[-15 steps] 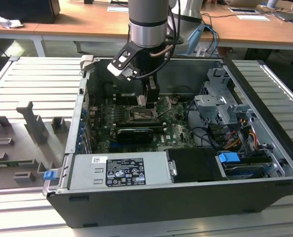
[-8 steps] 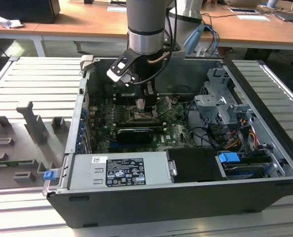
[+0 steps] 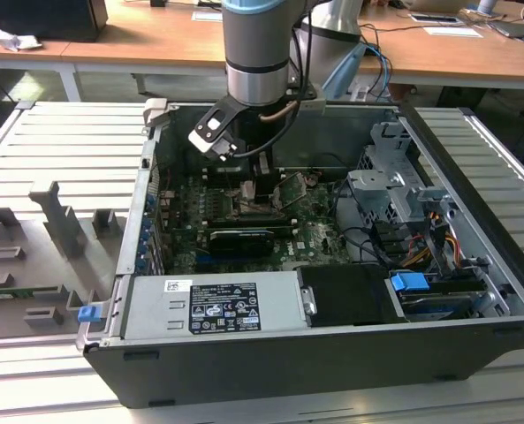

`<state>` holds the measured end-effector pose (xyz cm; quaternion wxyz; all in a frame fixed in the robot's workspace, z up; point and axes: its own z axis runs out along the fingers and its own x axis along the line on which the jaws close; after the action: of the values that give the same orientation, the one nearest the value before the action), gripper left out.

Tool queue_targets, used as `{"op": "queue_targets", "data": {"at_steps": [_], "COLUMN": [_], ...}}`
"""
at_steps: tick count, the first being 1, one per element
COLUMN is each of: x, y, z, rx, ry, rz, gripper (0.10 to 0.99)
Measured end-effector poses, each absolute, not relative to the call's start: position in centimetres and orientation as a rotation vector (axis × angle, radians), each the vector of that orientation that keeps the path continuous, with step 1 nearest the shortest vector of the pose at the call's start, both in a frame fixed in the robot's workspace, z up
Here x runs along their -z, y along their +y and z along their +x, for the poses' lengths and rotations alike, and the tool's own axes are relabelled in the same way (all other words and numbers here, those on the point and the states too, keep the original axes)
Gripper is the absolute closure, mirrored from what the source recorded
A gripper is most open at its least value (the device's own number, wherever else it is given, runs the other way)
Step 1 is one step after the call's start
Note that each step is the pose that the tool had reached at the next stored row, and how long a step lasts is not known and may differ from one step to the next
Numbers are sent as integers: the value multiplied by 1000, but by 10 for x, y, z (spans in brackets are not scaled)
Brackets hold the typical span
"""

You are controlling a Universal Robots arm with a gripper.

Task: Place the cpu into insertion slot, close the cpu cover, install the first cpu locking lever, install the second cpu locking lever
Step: 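Place the cpu into insertion slot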

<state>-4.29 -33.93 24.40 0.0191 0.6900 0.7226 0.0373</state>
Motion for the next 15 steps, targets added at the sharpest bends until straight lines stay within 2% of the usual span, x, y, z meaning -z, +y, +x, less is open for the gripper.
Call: {"op": "queue_targets", "data": {"at_steps": [15], "x": [-227], "y": [-329], "z": [-44], "rx": [-115], "ry": [2217], "rz": [2168], "gripper": [549]}}
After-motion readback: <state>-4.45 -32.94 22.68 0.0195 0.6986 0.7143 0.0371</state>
